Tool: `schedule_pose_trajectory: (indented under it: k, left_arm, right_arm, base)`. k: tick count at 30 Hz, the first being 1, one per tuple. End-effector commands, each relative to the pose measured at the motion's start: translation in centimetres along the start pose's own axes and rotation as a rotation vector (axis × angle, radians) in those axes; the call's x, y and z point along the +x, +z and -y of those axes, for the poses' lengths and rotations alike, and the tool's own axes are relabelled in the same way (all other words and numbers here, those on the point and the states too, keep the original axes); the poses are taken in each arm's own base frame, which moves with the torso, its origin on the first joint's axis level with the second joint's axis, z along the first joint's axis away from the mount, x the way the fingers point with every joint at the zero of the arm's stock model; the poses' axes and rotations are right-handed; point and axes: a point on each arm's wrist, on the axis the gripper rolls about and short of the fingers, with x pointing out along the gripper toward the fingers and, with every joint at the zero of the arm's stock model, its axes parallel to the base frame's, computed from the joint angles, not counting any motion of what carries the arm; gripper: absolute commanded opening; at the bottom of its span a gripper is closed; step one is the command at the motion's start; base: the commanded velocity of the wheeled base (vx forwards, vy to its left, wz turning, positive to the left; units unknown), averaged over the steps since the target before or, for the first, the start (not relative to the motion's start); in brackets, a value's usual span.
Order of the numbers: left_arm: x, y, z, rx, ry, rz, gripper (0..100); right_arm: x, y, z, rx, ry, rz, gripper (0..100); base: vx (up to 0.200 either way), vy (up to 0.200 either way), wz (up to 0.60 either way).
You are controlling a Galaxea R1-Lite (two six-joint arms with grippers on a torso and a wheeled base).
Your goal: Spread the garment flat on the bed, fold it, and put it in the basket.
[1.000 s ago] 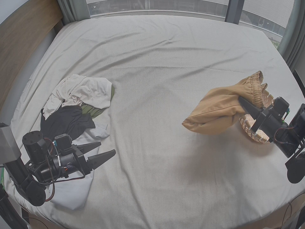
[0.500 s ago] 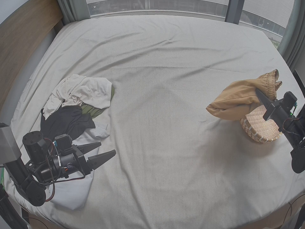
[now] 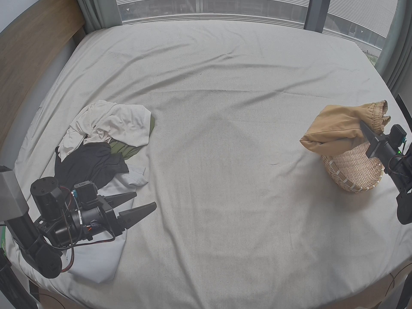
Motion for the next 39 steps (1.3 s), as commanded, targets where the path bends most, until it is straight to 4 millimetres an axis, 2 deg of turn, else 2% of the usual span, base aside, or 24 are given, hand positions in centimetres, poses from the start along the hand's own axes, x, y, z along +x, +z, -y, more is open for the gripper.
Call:
schedule_pose_trajectory:
  k: [1, 15, 16, 32, 39]
  left_arm:
    - [0.0, 0.0, 0.0, -0.001, -0.001, -0.002, 100]
    - [0.0, 0.0, 0.0, -0.002, -0.001, -0.002, 100]
    - [0.0, 0.0, 0.0, -0.002, -0.001, -0.002, 100]
    - [0.0, 0.0, 0.0, -0.002, 0.000, 0.000, 100]
    - [0.1, -0.1, 0.0, -0.002, -0.003, -0.002, 100]
  right_arm:
    - [0.0, -1.1, 1.2, -0.014, -0.037, -0.036, 0]
    - [-0.6, -1.6, 2.5, -0.030, -0.087, -0.087, 0]
    - [-0.6, -1.6, 2.5, -0.032, -0.087, -0.087, 100]
    - [-1.4, 0.2, 1.9, -0.054, -0.079, -0.068, 100]
    - [-1.5, -0.8, -0.5, -0.022, 0.050, -0.101, 100]
  base:
    - [0.000, 0.000, 0.00]
    - [0.000, 0.000, 0.00]
    - [0.000, 0.000, 0.00]
    - [0.000, 0.000, 0.00]
    - [0.000, 0.000, 0.00]
